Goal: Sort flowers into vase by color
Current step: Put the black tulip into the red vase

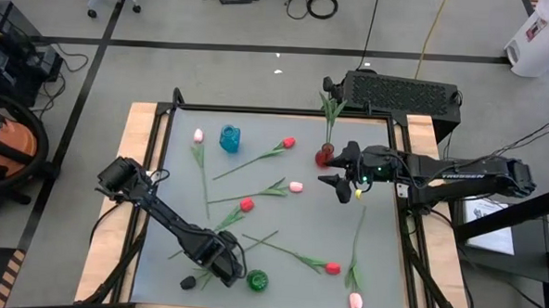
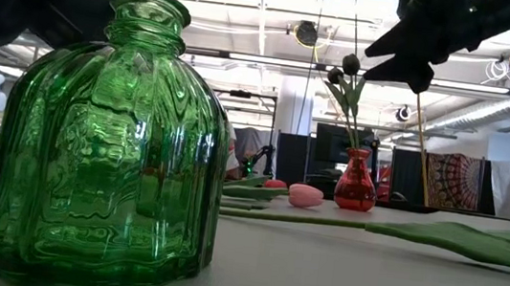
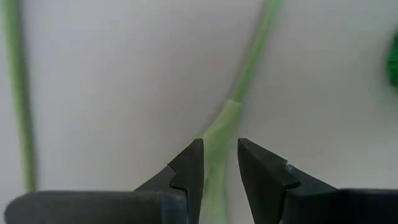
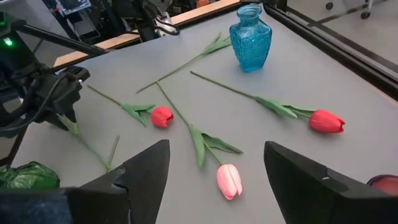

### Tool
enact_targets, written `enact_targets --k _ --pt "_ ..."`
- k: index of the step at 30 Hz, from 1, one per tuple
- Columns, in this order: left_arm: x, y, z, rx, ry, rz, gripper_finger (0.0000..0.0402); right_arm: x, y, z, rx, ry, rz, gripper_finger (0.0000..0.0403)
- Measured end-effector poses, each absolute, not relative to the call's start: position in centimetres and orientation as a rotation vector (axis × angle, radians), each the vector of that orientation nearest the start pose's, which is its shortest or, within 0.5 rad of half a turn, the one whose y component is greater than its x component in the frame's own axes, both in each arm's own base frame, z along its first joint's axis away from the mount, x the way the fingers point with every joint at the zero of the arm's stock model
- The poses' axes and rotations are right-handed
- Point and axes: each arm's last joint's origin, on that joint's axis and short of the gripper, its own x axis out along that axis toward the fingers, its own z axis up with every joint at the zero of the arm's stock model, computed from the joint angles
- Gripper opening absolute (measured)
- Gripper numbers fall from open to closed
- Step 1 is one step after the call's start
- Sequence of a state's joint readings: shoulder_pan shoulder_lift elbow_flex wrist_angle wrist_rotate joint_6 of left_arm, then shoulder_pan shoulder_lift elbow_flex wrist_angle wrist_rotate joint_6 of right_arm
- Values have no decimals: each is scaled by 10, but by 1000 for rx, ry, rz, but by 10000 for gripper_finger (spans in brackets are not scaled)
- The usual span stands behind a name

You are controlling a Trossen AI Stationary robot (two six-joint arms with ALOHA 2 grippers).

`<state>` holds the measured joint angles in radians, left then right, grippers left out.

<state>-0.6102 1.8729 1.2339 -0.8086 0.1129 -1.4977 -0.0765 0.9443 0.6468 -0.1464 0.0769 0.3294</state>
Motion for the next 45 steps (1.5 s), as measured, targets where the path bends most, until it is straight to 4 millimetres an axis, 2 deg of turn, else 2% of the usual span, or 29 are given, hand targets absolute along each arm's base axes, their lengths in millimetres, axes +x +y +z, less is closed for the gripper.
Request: enact_targets --k 10,20,39,45 --pt "278 -204 162 -801 1484 523 105 203 -18 261 334 415 -225 253" --pt "277 -208 149 -769 1497 551 105 203 -18 261 349 413 -228 253" --pt "278 -214 150 -799 1452 534 105 203 -18 261 375 410 -233 253" --pt "278 -214 150 -797 1452 536 79 203 -18 261 376 411 -230 253"
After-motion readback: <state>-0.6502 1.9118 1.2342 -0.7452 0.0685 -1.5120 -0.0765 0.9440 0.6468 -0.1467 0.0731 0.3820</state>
